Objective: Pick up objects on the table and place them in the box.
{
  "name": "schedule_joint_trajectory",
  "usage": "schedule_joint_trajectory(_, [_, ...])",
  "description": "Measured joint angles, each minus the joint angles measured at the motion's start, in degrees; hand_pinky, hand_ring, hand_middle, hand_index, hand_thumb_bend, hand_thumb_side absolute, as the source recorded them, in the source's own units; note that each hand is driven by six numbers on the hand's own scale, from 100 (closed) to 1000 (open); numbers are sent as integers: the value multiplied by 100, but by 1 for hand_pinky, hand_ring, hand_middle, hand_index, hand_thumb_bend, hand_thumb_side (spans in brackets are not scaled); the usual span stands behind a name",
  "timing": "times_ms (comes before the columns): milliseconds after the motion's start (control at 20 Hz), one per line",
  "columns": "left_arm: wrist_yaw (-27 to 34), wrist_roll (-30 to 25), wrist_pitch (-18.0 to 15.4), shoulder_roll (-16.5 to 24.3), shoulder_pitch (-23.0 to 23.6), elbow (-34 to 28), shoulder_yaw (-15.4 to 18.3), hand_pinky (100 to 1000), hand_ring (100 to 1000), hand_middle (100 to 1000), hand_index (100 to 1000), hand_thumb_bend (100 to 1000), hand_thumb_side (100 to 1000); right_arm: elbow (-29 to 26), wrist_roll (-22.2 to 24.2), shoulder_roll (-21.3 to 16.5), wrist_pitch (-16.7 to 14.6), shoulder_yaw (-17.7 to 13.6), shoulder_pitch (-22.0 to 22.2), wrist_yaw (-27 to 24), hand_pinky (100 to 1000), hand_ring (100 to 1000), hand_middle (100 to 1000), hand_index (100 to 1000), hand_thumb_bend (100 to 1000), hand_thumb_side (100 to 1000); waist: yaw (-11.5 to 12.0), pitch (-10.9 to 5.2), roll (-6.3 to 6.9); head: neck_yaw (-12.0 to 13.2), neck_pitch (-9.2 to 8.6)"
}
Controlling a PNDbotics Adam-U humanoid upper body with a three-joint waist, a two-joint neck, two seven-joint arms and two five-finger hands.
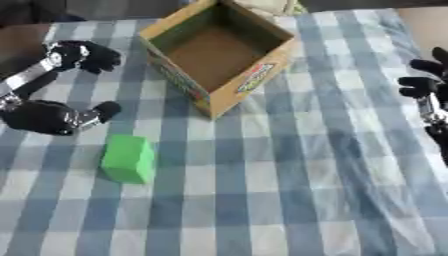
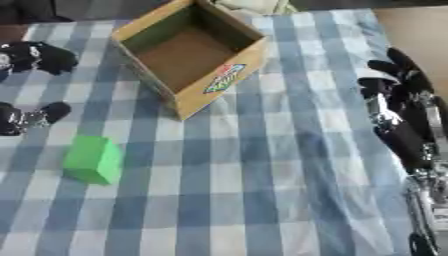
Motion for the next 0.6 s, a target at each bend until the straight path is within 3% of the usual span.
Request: schedule_joint_trajectory(600, [-459, -741, -39, 193, -397, 185, -402, 814, 803, 774, 892, 475, 469, 2, 62, -1, 8, 1, 2, 2, 766, 760, 819, 972, 121, 485, -36, -30, 23, -31, -37])
